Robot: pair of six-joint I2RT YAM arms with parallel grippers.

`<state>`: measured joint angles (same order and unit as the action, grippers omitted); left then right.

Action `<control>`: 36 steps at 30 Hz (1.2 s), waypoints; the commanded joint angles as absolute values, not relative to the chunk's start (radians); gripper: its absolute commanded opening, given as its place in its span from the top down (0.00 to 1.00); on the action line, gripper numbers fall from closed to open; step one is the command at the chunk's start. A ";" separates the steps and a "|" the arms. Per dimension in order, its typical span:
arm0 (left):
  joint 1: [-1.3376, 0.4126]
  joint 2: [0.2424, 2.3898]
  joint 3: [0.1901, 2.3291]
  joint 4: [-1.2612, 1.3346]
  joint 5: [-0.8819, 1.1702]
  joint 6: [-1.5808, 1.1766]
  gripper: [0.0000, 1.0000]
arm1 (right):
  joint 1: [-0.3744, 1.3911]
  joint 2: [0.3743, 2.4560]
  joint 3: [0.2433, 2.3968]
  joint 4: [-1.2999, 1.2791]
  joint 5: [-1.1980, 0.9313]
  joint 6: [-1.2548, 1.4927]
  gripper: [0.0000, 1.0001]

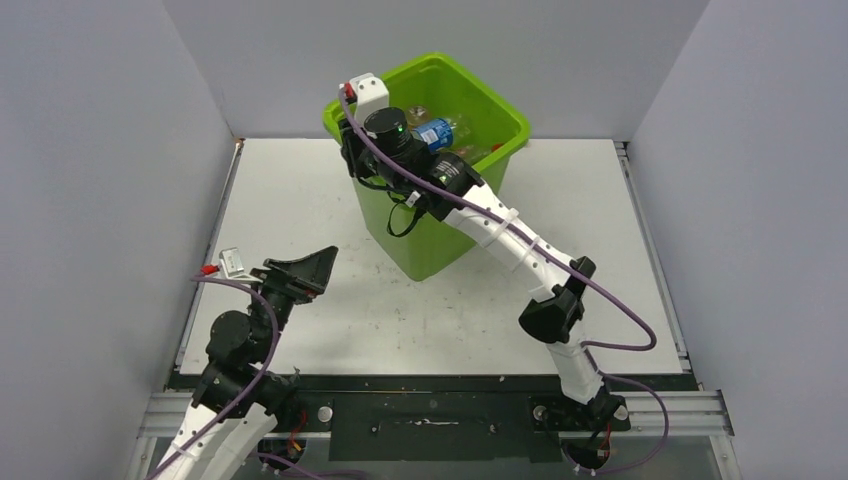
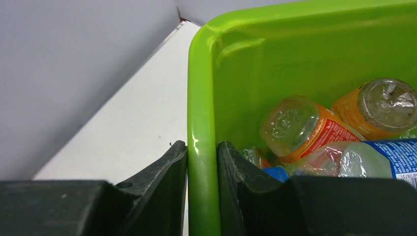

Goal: Put the plastic bottles in the bin
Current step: Move the trash bin to the corner of the board.

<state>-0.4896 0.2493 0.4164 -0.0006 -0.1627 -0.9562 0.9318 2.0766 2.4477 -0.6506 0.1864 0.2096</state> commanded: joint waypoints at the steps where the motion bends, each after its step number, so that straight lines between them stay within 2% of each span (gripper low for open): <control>1: -0.492 0.211 0.469 -0.092 -0.266 -0.906 0.04 | 0.986 2.156 2.523 -0.297 0.135 0.348 0.95; 9: -0.492 0.206 0.480 -0.110 -0.284 -0.879 0.04 | 0.993 2.192 2.535 -0.259 0.089 0.384 0.93; 10: -0.492 0.208 0.479 -0.108 -0.284 -0.879 0.04 | 0.992 2.189 2.528 -0.261 0.084 0.385 0.85; 14: -0.492 0.222 0.474 -0.098 -0.277 -0.880 0.04 | 0.987 2.153 2.503 -0.276 0.070 0.384 0.26; 16: -0.492 0.228 0.474 -0.093 -0.275 -0.881 0.04 | 0.976 2.123 2.501 -0.296 0.062 0.384 0.10; 18: -0.492 0.231 0.477 -0.087 -0.272 -0.878 0.04 | 0.951 2.075 2.489 -0.315 0.044 0.393 0.01; 21: -0.492 0.236 0.486 -0.083 -0.265 -0.867 0.04 | 0.892 1.957 2.431 -0.343 0.008 0.421 0.10; 27: -0.492 0.237 0.507 -0.095 -0.269 -0.811 0.04 | 0.719 1.584 2.106 -0.265 -0.008 0.429 0.10; 32: -0.492 0.219 0.521 -0.148 -0.338 -0.774 0.04 | 0.444 1.267 1.614 0.032 0.097 0.547 0.10; 36: -0.491 0.189 0.515 -0.188 -0.414 -0.752 0.04 | 0.270 1.226 1.365 0.125 0.124 0.675 0.10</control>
